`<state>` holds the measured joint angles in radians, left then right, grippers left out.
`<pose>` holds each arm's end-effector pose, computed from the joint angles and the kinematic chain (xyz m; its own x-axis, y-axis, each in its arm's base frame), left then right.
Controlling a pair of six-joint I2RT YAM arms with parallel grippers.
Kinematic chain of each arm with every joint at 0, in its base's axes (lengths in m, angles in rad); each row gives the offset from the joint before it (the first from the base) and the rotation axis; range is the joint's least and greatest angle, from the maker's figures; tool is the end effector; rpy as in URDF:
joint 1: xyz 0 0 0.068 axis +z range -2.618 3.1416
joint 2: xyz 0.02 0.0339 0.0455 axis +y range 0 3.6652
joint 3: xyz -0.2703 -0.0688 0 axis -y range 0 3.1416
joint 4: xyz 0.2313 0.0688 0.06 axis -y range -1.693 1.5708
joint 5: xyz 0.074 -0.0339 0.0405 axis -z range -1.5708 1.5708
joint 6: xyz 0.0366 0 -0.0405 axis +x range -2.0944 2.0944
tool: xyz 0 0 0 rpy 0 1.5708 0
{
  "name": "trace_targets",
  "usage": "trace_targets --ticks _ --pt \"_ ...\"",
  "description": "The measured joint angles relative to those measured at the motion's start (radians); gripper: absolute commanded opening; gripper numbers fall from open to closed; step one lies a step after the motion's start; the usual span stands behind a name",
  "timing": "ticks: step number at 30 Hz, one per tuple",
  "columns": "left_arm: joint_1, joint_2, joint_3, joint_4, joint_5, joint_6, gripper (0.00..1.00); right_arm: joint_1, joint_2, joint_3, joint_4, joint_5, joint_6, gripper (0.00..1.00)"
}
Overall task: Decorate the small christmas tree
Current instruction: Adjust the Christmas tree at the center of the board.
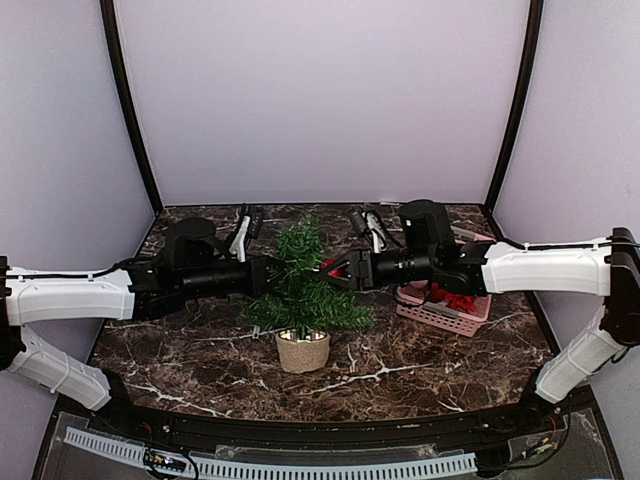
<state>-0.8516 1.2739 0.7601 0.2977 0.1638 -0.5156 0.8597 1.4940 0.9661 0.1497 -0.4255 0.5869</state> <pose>0.1796 -0.2141 0.2869 -0.5406 -0.1210 -0.8325 0.6674 0.5408 -0.5120 0.2033 0.2592 0.2787 -0.7215 -0.0647 -0.6894 -0.6496 0.4079 0.6416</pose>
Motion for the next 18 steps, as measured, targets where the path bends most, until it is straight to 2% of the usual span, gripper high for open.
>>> trace_targets --ticks 18 --pt "0.0 0.0 0.0 0.0 -0.026 0.012 0.0 0.016 0.0 0.001 0.0 0.051 -0.01 0.42"
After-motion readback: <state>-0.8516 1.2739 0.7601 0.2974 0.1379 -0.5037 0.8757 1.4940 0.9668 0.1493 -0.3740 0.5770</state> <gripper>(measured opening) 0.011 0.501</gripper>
